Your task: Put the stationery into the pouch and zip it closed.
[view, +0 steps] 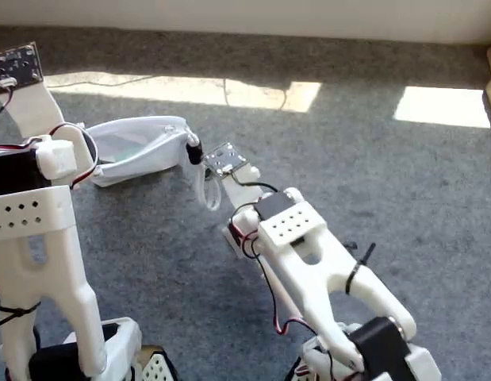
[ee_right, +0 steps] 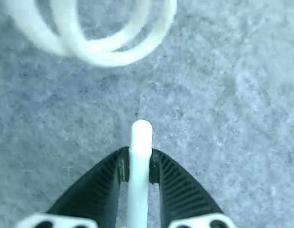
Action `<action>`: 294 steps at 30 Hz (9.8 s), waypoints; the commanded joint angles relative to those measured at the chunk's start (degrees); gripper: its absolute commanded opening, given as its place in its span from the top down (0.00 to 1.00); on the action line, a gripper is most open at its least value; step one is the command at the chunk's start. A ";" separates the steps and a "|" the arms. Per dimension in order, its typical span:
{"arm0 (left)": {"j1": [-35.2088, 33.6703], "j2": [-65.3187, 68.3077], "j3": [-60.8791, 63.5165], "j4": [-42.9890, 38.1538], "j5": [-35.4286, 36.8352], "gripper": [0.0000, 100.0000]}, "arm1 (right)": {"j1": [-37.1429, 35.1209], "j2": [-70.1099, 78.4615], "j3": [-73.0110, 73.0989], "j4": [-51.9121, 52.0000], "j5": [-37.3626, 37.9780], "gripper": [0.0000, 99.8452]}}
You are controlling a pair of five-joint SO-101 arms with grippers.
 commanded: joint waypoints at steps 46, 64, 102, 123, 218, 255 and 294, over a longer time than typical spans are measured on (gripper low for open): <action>15.52 -1.10 -0.66 -1.14 -0.62 0.99 | -9.54 -41.01 -10.68 -48.75 -0.09 0.99; 15.52 -1.45 0.40 -1.23 -0.62 0.99 | -7.69 -33.19 1.98 -54.46 0.09 0.97; 15.52 -1.45 0.48 -1.14 -0.62 0.99 | 2.42 -49.63 10.68 -5.32 -11.43 0.77; 15.52 -1.01 0.57 -1.14 -0.70 0.99 | 2.15 -49.19 27.65 -33.19 -11.25 0.78; 20.88 -1.36 -3.47 -6.59 -11.96 0.78 | 1.71 -71.43 30.64 -2.68 3.34 1.00; 49.27 4.79 -26.15 2.99 -26.73 0.77 | 7.34 -87.43 30.46 9.89 3.52 1.00; 45.93 -28.97 36.53 -26.81 -32.09 0.73 | 7.87 -86.81 21.49 2.68 0.97 1.00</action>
